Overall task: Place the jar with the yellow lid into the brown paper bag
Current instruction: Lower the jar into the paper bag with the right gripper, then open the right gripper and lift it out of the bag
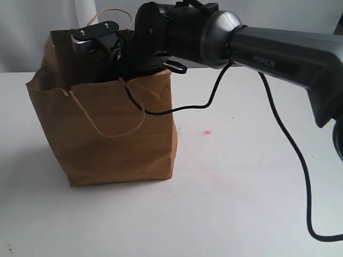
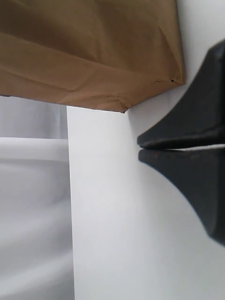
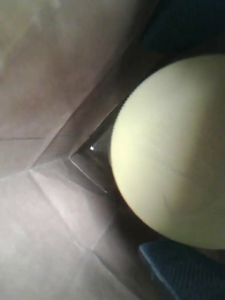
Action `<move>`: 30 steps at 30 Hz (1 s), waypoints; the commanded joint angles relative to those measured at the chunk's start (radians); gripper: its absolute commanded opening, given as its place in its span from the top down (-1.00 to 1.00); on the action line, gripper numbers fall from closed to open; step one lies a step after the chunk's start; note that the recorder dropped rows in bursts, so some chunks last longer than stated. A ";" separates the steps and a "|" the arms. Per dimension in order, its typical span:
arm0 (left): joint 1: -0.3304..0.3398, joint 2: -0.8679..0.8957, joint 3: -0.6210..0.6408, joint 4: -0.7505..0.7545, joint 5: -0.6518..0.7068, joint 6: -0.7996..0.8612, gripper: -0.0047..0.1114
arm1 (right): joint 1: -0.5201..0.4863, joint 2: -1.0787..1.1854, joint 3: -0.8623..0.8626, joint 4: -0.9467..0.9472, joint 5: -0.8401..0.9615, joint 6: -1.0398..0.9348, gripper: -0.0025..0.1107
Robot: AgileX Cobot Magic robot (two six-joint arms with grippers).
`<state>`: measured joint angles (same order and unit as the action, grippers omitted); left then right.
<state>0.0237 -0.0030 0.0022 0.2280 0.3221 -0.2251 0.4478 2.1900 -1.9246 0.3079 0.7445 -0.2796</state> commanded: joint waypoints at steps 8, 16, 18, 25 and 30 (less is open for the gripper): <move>-0.003 0.003 -0.002 -0.004 -0.008 -0.004 0.90 | -0.001 -0.004 -0.003 0.007 -0.007 0.003 -0.84; -0.003 0.003 -0.002 -0.004 -0.008 -0.004 0.90 | -0.001 -0.018 -0.003 0.060 -0.007 0.003 -0.80; -0.003 0.003 -0.002 -0.004 -0.008 -0.004 0.90 | -0.001 -0.033 -0.004 0.076 -0.012 0.000 -0.75; -0.003 0.003 -0.002 -0.004 -0.008 -0.004 0.90 | -0.001 -0.123 -0.008 0.100 -0.026 -0.003 -0.08; -0.003 0.003 -0.002 -0.004 -0.008 -0.004 0.90 | -0.001 -0.217 -0.008 0.145 -0.016 0.030 0.62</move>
<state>0.0237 -0.0030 0.0022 0.2280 0.3221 -0.2251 0.4478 2.0216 -1.9264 0.4224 0.7301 -0.2643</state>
